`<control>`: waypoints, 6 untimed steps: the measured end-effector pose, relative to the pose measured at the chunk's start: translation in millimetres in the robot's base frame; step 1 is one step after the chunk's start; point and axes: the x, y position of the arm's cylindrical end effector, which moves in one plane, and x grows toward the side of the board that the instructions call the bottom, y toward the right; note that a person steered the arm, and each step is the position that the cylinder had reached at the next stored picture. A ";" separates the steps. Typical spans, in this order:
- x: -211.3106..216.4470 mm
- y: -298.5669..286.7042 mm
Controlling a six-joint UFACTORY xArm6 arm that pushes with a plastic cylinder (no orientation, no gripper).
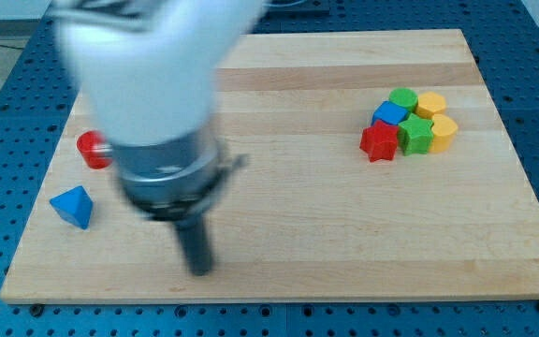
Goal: Move the blue triangle to the center of the board
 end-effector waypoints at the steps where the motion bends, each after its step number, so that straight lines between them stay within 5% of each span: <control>1: -1.5 -99.9; 3: -58.2 -162.8; 6: -73.0 -69.9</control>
